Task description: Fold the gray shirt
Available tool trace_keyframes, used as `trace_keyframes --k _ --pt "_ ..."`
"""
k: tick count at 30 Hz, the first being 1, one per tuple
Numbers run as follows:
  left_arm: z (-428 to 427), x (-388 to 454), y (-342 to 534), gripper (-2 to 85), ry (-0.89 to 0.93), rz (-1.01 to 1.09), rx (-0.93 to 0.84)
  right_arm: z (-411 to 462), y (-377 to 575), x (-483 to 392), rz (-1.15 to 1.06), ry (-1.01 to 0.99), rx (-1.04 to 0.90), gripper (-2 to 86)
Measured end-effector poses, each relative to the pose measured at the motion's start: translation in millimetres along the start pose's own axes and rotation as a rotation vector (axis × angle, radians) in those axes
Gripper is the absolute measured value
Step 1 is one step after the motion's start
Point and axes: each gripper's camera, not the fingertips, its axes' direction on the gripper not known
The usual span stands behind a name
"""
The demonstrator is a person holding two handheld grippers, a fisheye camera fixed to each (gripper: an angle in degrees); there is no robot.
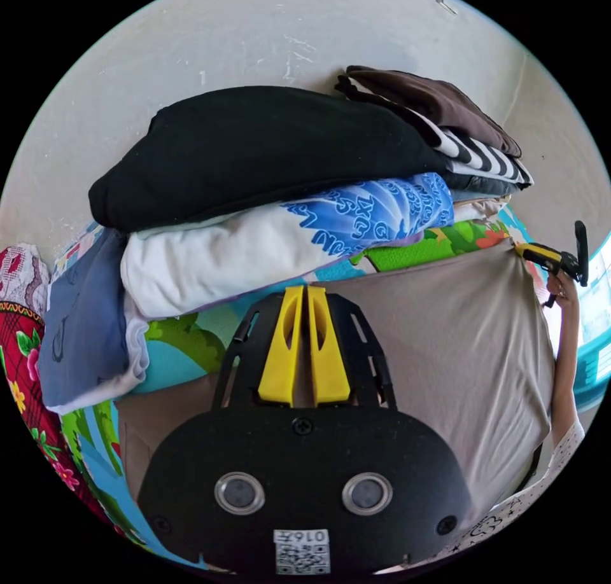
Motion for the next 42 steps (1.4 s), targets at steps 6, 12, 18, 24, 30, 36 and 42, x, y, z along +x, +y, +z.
trace_keyframes --k 6,12,18,24,30,36,42 --pt "-18.0 0.2 8.2 -0.9 -0.027 -0.008 0.021 -10.3 -1.0 -10.9 0.03 0.059 -0.012 0.1" --pt "-46.3 -13.5 24.3 -1.0 -0.027 -0.085 0.069 -46.8 17.6 11.8 0.131 -0.151 0.112 0.6" --pt "-96.6 15.6 60.1 -1.0 -0.076 0.045 0.1 -60.9 18.4 -24.1 0.017 -0.178 0.041 0.6" --pt "-176.4 74.8 173.0 -1.0 0.162 0.209 0.07 -65.5 21.0 -98.6 -0.2 0.05 -0.057 -0.4" --pt "-258.1 120.1 312.4 -1.0 0.267 0.245 0.086 -83.8 32.8 -132.1 -0.211 0.104 -0.041 -0.4" --pt "-321.0 120.2 418.4 -1.0 0.062 0.1 0.121 -169.4 72.2 -133.1 -0.011 0.136 0.13 -0.4" --pt "-331.0 113.5 499.7 -1.0 0.185 -0.015 0.169 -249.4 201.3 -233.1 -0.289 0.007 0.049 -0.4"
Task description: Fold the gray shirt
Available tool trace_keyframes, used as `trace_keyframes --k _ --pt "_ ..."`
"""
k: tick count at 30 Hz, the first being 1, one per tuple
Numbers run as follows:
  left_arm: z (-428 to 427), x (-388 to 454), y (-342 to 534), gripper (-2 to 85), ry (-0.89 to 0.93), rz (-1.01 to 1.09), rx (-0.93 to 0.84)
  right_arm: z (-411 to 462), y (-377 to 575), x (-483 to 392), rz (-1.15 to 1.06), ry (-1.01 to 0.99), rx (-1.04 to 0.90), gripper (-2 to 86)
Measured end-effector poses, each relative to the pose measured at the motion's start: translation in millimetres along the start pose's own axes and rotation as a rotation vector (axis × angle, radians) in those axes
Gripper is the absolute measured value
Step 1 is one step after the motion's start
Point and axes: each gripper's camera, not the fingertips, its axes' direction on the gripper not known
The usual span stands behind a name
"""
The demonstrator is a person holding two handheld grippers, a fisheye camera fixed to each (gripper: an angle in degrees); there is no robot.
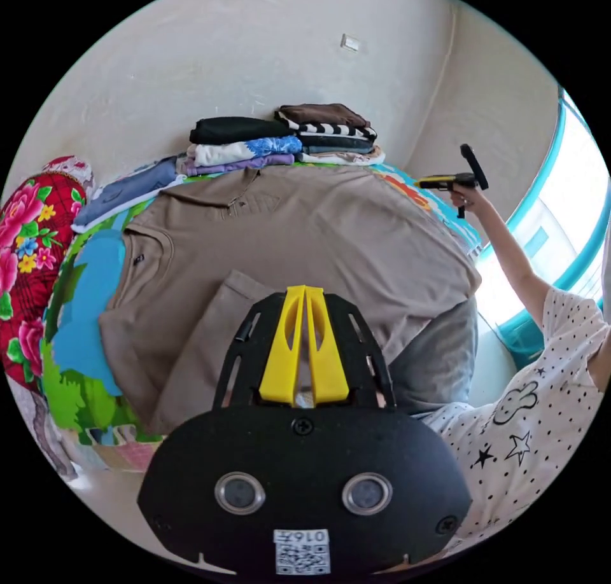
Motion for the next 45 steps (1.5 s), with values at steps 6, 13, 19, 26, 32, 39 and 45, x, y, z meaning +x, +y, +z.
trace_keyframes --k 6,13,19,26,32,39,45 --pt "21.1 19.6 21.1 -1.0 -0.115 -0.035 -0.046 -6.5 70.6 -74.6 -0.055 0.048 -0.102 -0.5" --pt "12.6 43.6 47.4 -1.0 -0.201 0.012 -0.023 -34.5 105.8 -80.6 0.077 -0.022 -0.058 -0.5" --pt "-28.0 53.8 75.5 -1.0 -0.378 -0.058 0.094 -80.0 138.5 -161.9 -0.009 0.105 0.008 -0.4" --pt "-13.7 43.9 114.7 -1.0 -0.233 -0.06 0.017 -99.5 218.4 -261.8 -0.11 0.071 0.037 -0.4" --pt "-51.5 32.4 155.7 -1.0 -0.375 -0.248 0.121 -117.1 292.8 -272.3 0.082 0.269 0.06 -0.2" --pt "-57.9 77.7 189.7 -1.0 -0.018 -0.075 0.172 -166.1 420.6 -280.0 0.384 0.185 0.414 4.5" --pt "-18.6 173.7 183.1 -1.0 0.195 0.173 0.191 -143.9 545.3 -250.7 0.662 -0.263 0.443 8.7"
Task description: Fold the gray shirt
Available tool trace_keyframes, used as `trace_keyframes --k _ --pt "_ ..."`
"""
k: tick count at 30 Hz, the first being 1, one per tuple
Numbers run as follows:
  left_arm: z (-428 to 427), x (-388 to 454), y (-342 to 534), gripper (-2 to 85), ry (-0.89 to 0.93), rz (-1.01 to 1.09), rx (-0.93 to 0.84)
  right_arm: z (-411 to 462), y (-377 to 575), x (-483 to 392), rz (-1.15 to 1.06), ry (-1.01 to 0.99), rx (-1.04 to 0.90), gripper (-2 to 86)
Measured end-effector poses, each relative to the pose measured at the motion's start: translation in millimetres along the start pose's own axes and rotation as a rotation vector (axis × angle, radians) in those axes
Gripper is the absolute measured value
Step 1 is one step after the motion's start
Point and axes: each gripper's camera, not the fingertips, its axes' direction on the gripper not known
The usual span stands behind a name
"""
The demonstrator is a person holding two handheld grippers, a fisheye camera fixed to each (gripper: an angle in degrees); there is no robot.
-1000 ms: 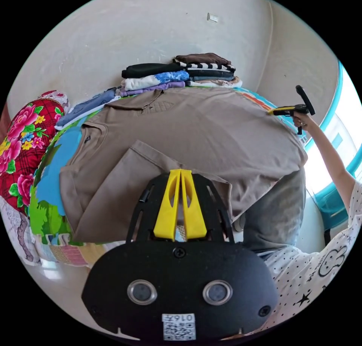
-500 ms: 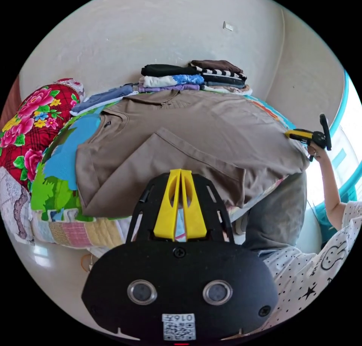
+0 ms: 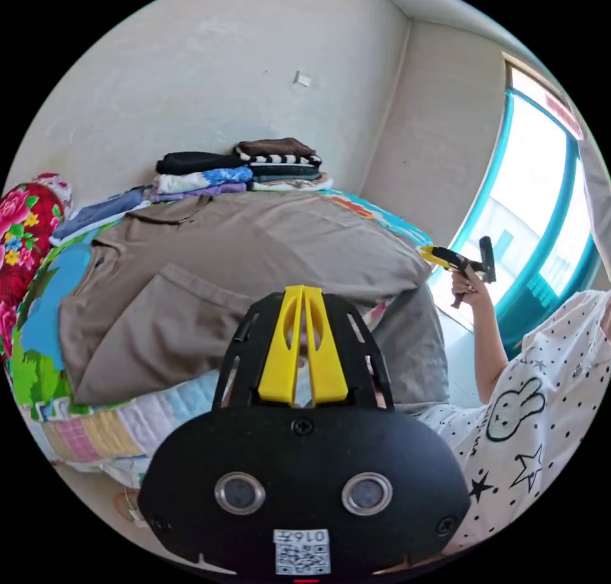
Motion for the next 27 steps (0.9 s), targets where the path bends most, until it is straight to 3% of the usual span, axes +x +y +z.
trace_keyframes --k 5,15,20,27 --pt "49.8 56.4 -7.2 -1.0 0.219 0.131 -0.03 -29.5 60.3 78.8 0.195 -0.224 -0.048 10.6" --pt "135.4 189.7 -3.4 -1.0 0.465 0.353 -0.079 4.6 119.0 153.9 0.314 -0.468 -0.095 13.1" --pt "153.5 220.5 12.8 -0.9 0.484 0.375 -0.078 25.0 139.2 186.0 0.354 -0.651 -0.068 13.8" --pt "186.8 274.1 35.9 0.1 0.35 0.429 -0.054 22.4 152.9 205.6 0.354 -0.619 -0.006 14.1"
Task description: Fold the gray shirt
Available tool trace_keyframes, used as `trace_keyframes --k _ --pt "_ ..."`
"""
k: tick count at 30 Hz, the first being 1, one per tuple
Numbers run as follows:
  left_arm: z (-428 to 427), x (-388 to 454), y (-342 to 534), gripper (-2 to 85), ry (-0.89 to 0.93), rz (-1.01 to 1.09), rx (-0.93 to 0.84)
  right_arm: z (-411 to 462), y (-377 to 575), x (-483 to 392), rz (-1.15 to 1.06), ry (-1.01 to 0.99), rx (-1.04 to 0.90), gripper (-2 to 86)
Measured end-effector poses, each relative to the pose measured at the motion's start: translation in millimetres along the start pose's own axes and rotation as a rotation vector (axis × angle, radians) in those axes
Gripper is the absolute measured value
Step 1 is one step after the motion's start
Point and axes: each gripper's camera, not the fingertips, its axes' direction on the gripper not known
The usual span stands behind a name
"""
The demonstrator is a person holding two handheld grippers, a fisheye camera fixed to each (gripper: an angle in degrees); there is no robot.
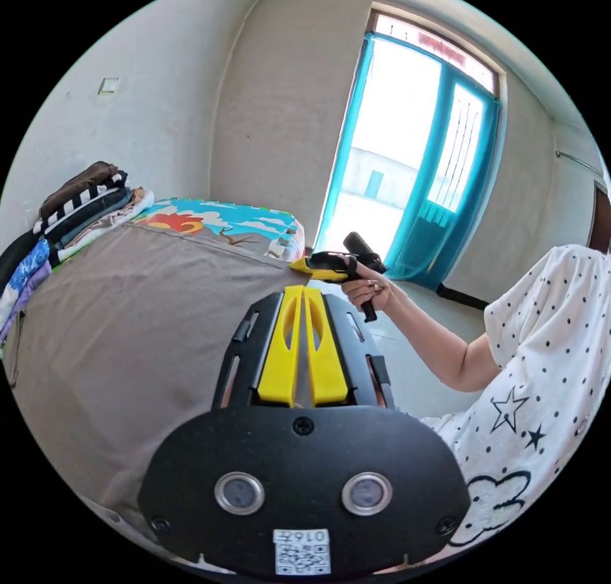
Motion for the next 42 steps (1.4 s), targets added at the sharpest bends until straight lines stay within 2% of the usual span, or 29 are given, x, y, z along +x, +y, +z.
trace_keyframes --k 4,9,12,17,19,21,27,30,35,42 --pt "45.2 50.6 -12.1 6.6 -0.15 0.143 -0.019 -0.5 -5.3 -7.2 -0.03 0.037 -0.009 14.1" --pt "118.7 126.6 -2.6 9.3 -0.538 0.344 -0.026 10.3 -18.7 -14.8 -0.061 0.067 -0.041 13.9" --pt "136.9 155.0 5.1 10.3 -0.679 0.399 0.046 16.9 -27.8 -12.9 -0.063 0.061 -0.063 13.6" --pt "172.3 163.0 0.6 9.1 -0.874 0.367 0.004 30.8 -46.4 -6.5 -0.077 0.065 -0.105 12.7" --pt "168.5 158.5 -1.2 0.8 -0.869 0.319 0.043 34.9 -53.3 -3.6 -0.088 0.065 -0.109 12.4" --pt "155.6 146.4 -5.5 -0.4 -0.792 0.236 0.081 38.6 -62.1 2.5 -0.095 0.059 -0.116 11.9" --pt "130.7 111.2 -16.7 -0.9 -0.639 0.078 0.12 48.0 -108.9 57.6 0.067 -0.004 -0.149 9.9" --pt "129.8 111.0 -17.6 -1.0 -0.596 0.083 0.121 64.4 -138.1 78.8 0.15 -0.142 -0.173 12.9" --pt "131.4 113.3 -17.6 -1.0 -0.602 0.103 0.12 117.3 -210.1 99.4 0.218 -0.07 -0.309 14.5" --pt "112.8 85.7 -24.3 -0.9 -0.477 0.043 0.127 191.1 -320.1 130.7 0.246 0.0 -0.406 13.7"
